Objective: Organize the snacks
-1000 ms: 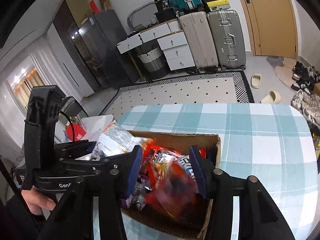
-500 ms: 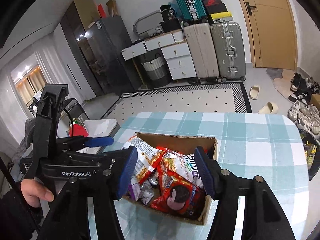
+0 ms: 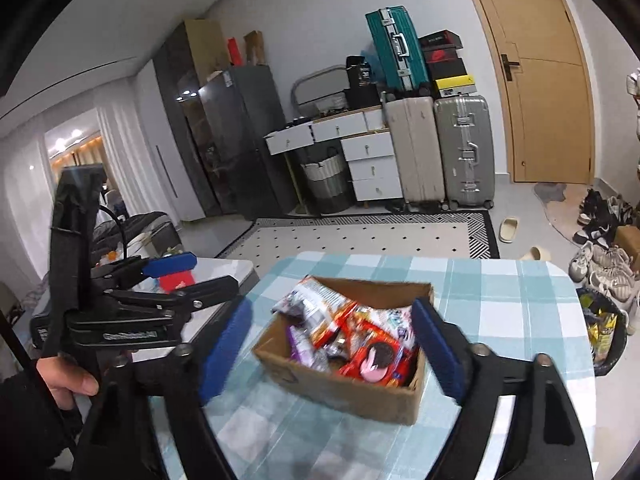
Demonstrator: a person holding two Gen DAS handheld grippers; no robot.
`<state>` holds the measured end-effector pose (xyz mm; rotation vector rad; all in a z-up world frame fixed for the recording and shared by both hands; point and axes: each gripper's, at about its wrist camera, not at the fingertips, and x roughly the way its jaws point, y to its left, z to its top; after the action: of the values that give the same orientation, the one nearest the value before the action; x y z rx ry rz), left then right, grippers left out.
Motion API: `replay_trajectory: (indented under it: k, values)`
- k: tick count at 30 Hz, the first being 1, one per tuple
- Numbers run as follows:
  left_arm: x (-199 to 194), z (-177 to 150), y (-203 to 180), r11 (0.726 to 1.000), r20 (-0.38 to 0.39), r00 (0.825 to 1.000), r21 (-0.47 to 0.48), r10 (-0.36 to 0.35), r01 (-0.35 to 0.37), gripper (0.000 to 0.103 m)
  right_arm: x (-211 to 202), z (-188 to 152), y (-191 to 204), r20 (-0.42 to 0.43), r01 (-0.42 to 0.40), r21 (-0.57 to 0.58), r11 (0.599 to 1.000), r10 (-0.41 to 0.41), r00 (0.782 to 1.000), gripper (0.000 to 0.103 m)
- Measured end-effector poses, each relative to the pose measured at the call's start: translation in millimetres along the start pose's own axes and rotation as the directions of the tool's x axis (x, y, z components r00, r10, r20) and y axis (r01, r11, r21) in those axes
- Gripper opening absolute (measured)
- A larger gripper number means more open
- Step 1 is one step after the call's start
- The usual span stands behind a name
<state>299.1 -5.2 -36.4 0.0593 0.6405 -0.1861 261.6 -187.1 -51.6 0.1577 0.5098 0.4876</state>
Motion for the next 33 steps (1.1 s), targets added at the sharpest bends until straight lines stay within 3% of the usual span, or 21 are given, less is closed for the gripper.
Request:
replay_trajectory:
  k: [3,6,9,14,21,27,33]
  values:
    - [-24.6,-15.4,-5.3,1.000,0.032,0.999,0.001,0.007,-0.007,0.088,-13.8,-14.2,0.8,0.024,0.001,0.014,1.000,-0.001,1.000,0.088]
    - [-43.8,-35.5,-6.9,0.999,0.047,0.998,-0.040,-0.032,0.034,0.103,-29.2,-27.5,-1.0,0.058,0.000,0.045,0.999,-0.003,0.998,0.095]
    - [-61.6,-59.2,-7.5,0.996,0.095,0.994,-0.068,-0.049,0.056,0.103,-42.0,-37.8,-0.3,0.089,-0.031,0.055,0.998,0.026,0.996,0.100]
    - [-69.6,-91.7,-9.5,0.997,0.133,0.991,-0.074,-0.007,0.017,0.103,-58.1,-58.2,4.7,0.134,-0.028,0.012,1.000,0.026,0.991,0.102]
    - [-38.1,-131.1,-2.3,0.997,0.140,0.989,-0.065,0.048,-0.039,0.103,-64.6,-98.3,1.5,0.199,0.046,-0.033,0.998,-0.039,0.979,0.102]
    - [-11.4,-164.9,4.8,0.992,0.142,0.985,-0.094,0.095,-0.082,0.103,-48.0,-143.2,-14.7,0.149,0.123,-0.019,0.992,-0.119,0.982,0.102]
    - [10.4,-187.7,11.8,0.989,0.175,0.977,-0.114,0.118,-0.099,0.103,-44.8,-172.5,-21.2,0.161,0.168,-0.021,0.985,-0.163,0.973,0.102]
